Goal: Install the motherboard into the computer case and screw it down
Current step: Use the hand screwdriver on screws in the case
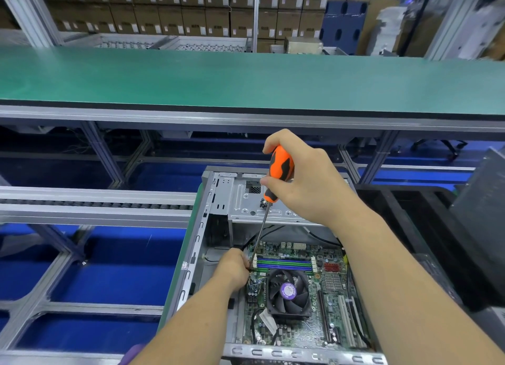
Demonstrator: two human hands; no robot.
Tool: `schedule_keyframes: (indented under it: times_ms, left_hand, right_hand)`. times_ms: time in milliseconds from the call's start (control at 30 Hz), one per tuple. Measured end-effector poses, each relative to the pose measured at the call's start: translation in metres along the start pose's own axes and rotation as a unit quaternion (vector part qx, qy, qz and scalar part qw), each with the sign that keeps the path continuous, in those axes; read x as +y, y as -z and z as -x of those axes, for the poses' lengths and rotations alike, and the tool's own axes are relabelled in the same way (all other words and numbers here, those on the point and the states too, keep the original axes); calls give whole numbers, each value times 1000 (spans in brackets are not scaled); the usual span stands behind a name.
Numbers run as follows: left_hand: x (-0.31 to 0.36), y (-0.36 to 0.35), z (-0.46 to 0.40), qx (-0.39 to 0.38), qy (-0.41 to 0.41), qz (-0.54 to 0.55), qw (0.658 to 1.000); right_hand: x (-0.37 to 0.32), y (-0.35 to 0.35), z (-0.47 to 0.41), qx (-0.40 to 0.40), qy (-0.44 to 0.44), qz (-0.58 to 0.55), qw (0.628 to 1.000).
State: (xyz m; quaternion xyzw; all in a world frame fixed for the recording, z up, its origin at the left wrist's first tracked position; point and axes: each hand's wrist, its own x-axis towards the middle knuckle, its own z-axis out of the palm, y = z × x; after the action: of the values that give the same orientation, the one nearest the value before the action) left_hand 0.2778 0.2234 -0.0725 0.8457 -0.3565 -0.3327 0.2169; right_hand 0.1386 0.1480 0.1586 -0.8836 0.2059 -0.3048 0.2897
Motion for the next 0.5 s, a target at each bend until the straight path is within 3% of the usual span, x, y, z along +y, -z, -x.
schedule_keyframes:
  times_ms: [500]
  left_hand:
    - [-4,1,-4,6,20,5,1000]
  right_hand:
    - [1,0,0,6,-2,7,1000]
